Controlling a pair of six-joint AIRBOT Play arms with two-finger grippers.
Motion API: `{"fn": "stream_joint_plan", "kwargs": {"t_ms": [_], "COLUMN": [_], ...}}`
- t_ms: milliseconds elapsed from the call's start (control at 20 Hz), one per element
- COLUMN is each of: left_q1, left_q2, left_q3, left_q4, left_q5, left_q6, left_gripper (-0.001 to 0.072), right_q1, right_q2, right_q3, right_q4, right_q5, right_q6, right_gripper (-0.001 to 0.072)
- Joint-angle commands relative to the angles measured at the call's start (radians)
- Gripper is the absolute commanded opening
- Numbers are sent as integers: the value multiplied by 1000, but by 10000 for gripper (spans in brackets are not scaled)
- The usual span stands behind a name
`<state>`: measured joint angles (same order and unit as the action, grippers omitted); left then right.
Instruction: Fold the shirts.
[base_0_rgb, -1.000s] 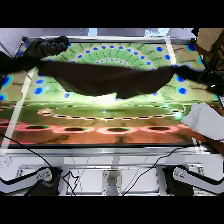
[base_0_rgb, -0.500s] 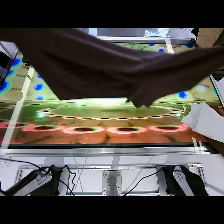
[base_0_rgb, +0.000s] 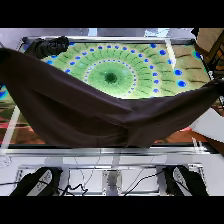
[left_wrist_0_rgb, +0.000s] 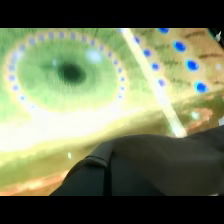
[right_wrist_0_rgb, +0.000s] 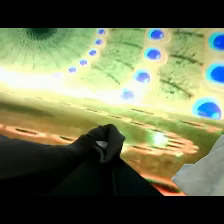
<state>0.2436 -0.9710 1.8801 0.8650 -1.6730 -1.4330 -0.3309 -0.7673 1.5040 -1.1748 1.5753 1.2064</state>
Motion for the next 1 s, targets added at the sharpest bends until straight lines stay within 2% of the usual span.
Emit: {"fn": "stream_joint_plan", "kwargs": {"t_ms": [0, 100, 250, 500, 550, 600, 650, 700, 850, 900, 950], "left_q1": [-14, -14, -14, -14, -14, -14, -14, -14, -13, -13, -13], "left_q2": [-88, -186, -373, -620, -650, -675, -692, -703, -708, -707, -706], "left_q3": [-240, -340, -370, -370, -370, -370, -370, -370, -361, -343, -312], "left_q4": [36, 24, 23, 21, 20, 18, 17, 15, -11, -35, -79], "left_q5": [49, 157, 324, 576, 599, 616, 625, 631, 624, 608, 583], "left_q6": [61, 142, 211, 211, 211, 211, 211, 210, 211, 215, 255], "left_gripper": [8, 9, 10, 11, 12, 46, 204, 367, 381, 380, 380], "right_q1": [14, 14, 15, 14, 14, 15, 15, 14, 14, 12, 10], "right_q2": [-184, -338, -590, -838, -856, -865, -866, -866, -864, -862, -852], "right_q3": [-75, -112, -128, -128, -128, -128, -128, -126, -103, -87, -69], "right_q4": [61, 166, 286, 363, 382, 397, 412, 435, 445, 446, 446], "right_q5": [-50, -135, -332, -644, -678, -707, -729, -738, -694, -656, -623], "right_q6": [-11, -56, -79, -77, -77, -78, -78, -80, -92, -130, -158], "right_gripper": [17, 17, 19, 27, 65, 217, 367, 399, 395, 394, 393]}}
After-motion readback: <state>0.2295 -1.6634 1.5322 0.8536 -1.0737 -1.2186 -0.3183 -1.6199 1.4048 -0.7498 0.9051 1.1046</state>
